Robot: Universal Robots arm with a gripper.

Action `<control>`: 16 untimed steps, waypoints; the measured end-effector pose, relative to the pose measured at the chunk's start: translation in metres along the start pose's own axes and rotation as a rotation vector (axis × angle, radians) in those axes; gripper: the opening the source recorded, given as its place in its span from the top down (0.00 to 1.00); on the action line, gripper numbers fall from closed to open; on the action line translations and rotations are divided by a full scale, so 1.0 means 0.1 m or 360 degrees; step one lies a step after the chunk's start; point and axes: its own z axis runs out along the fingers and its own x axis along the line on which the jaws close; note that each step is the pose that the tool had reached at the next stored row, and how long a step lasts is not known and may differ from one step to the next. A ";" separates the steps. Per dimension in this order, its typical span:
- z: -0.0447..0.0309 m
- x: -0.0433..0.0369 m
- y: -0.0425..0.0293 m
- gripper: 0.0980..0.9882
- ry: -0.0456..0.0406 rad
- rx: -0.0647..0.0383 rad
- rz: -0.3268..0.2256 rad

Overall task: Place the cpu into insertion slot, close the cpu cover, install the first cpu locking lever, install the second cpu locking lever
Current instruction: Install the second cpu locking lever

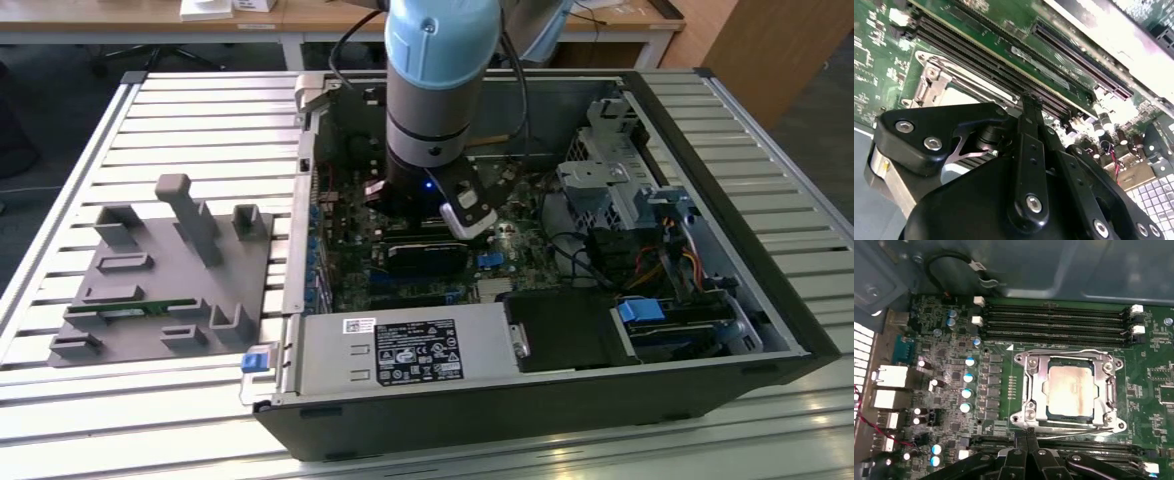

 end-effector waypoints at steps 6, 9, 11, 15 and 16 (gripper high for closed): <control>0.052 0.015 -0.013 0.99 -0.0001 -0.0041 -0.0001; 0.069 0.018 -0.016 0.99 -0.0002 -0.0071 -0.0001; 0.079 0.023 -0.018 0.99 -0.0003 -0.0089 -0.0001; 0.103 0.039 -0.023 0.99 -0.0004 -0.0111 -0.0002; 0.109 0.044 -0.025 0.99 -0.0004 -0.0116 -0.0002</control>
